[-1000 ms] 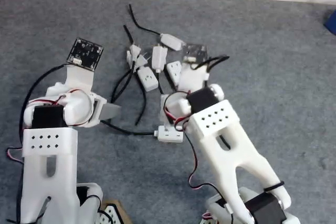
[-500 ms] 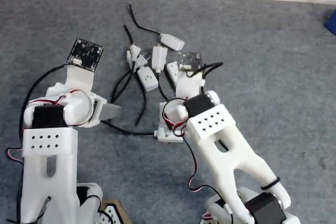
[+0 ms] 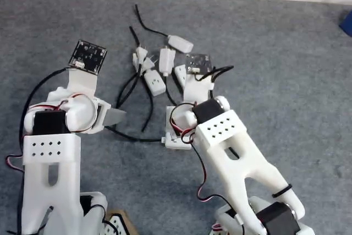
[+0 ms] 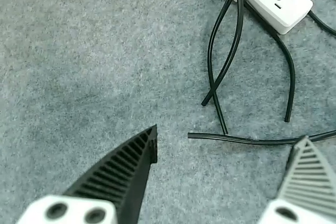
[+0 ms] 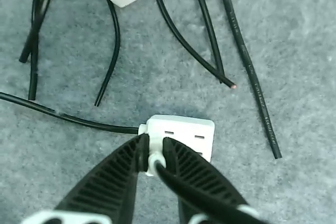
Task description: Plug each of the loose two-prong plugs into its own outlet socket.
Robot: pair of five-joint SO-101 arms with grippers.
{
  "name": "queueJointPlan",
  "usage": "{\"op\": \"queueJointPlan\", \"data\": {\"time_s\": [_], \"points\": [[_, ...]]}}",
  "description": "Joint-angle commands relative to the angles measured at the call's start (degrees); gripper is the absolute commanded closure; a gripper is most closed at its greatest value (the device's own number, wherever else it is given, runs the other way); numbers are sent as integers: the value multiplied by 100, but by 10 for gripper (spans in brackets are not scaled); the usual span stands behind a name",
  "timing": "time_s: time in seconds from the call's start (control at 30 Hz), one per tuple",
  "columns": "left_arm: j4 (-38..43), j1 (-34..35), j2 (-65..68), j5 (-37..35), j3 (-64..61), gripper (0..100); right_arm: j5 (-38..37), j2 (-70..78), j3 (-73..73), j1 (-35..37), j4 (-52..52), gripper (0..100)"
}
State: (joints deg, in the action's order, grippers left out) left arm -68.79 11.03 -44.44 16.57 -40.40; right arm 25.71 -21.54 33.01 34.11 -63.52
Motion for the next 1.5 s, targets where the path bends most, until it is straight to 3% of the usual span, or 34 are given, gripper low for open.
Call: {"op": "queueJointPlan", "data": {"time_s": [0.0, 0.23, 0.8, 1.37, 1.47], "points": [[9, 171, -154, 53, 40, 622, -44, -207, 40, -40, 101, 993], [0, 180, -154, 53, 57, 622, -35, -207, 523, -66, 576, 993], [0, 180, -154, 53, 57, 622, -35, -207, 541, -418, 646, 993], [-18, 180, -154, 53, 48, 622, 132, -207, 1165, 40, 1121, 993], [-18, 180, -154, 53, 40, 622, -158, -215, 1121, 31, 919, 993]]}}
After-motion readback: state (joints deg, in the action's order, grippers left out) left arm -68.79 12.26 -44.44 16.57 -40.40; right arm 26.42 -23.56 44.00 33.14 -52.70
